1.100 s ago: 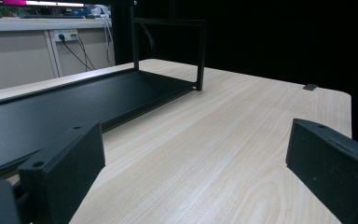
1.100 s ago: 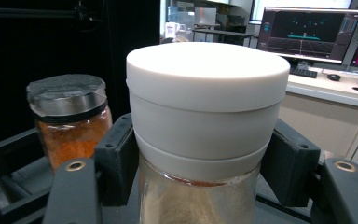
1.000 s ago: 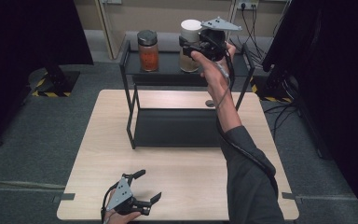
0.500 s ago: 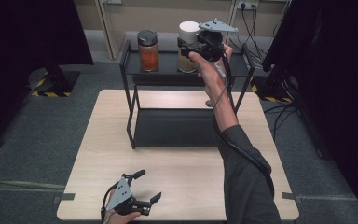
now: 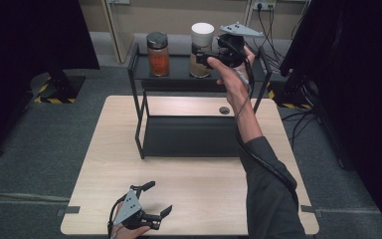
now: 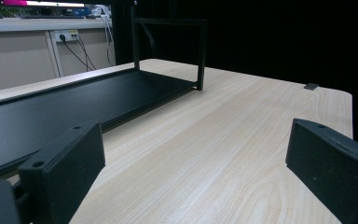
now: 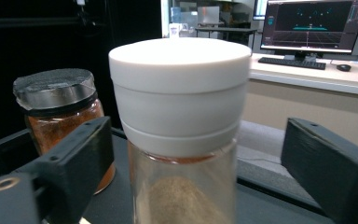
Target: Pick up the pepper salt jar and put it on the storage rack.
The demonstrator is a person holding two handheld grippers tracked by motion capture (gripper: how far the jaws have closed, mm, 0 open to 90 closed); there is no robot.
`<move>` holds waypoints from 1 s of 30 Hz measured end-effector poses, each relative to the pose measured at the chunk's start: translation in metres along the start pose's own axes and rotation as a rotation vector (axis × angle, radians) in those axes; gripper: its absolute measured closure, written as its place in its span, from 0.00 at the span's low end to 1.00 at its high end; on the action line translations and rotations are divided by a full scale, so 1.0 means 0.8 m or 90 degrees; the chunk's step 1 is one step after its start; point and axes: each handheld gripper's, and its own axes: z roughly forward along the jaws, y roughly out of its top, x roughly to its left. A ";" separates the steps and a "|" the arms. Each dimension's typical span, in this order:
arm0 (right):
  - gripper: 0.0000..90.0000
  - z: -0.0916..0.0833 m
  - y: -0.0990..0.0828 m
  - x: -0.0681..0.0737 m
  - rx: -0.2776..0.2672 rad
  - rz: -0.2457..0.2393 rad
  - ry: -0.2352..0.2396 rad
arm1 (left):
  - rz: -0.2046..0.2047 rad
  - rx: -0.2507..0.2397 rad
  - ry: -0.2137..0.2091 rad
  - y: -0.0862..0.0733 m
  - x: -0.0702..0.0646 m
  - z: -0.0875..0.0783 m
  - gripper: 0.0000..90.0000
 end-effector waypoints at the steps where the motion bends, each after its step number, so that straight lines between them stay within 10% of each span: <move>1: 0.07 -0.003 -0.002 -0.003 -0.002 0.001 0.004 | 0.001 0.000 0.000 0.000 0.000 0.000 0.04; 30: 0.03 -0.074 -0.068 -0.028 -0.057 -0.018 0.108 | -0.002 0.001 0.008 -0.001 0.001 0.000 0.04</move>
